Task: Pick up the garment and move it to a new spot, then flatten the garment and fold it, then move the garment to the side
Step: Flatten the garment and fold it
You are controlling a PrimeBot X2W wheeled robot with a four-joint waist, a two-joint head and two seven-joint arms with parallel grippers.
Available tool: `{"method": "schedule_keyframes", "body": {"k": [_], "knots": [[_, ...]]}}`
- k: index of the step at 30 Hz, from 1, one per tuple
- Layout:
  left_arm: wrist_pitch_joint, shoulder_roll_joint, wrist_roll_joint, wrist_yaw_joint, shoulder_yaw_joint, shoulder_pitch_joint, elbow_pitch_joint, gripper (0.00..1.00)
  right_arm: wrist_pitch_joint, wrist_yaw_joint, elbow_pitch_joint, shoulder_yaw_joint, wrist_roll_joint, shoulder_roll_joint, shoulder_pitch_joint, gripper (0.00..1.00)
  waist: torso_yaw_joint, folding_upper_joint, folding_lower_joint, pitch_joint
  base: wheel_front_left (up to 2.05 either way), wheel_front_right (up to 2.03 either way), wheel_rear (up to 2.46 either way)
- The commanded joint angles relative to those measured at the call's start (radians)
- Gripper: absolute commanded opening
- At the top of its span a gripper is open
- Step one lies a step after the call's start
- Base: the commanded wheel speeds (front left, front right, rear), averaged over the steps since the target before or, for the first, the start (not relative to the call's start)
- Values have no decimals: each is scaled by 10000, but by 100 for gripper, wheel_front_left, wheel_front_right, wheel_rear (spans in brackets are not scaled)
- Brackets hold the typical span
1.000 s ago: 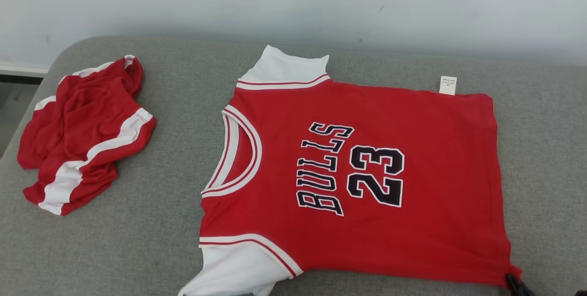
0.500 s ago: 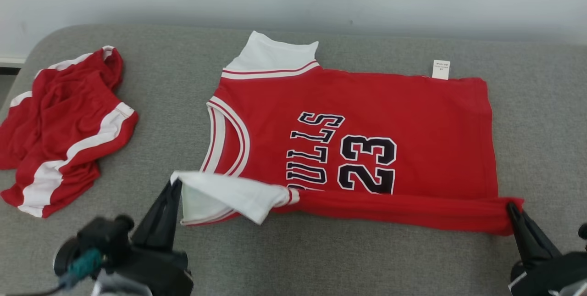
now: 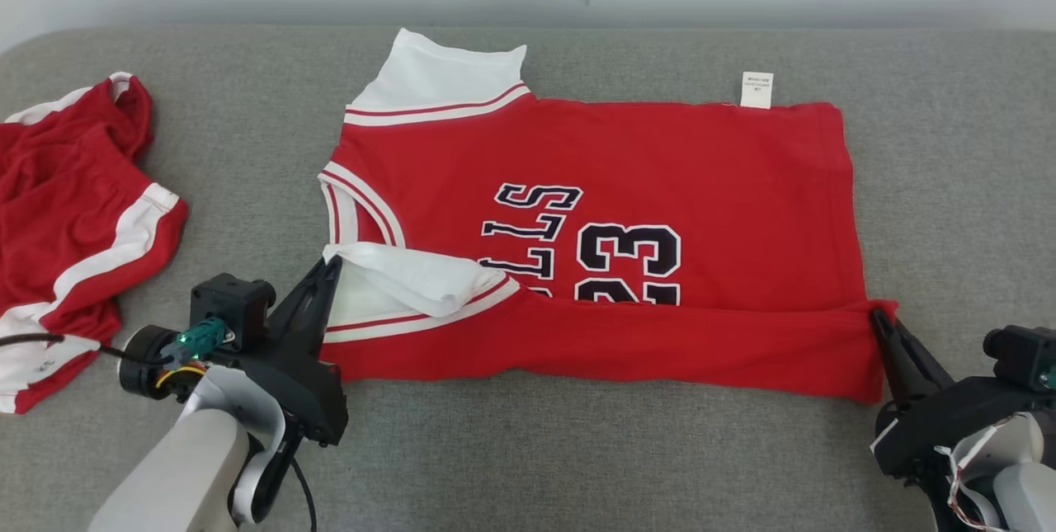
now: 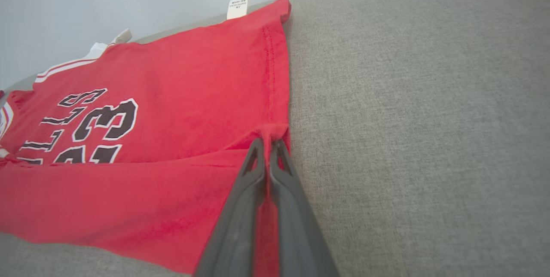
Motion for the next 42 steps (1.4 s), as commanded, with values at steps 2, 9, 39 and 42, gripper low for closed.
{"method": "schedule_keyframes", "body": {"k": [2,9,39,42], "knots": [[-205,-161,39,-132,-30,-251,547,0,-143,12,238,133,-49,40,-190,0,-74,-2,-2,-72,0,0,0],[-1029,-550,250,-329,-179,-448,1800,100,-823,12,887,356,20,-51,-221,100,13,-2,-2,-604,0,0,0],[-1500,-1122,406,454,-31,1641,1507,100,-1079,12,1125,-221,-1792,726,861,100,469,-2,-2,-451,0,0,0],[-1531,-1232,318,335,67,1471,1830,100,-949,12,1327,-168,-1855,782,748,100,466,-2,-2,-393,0,0,0]]}}
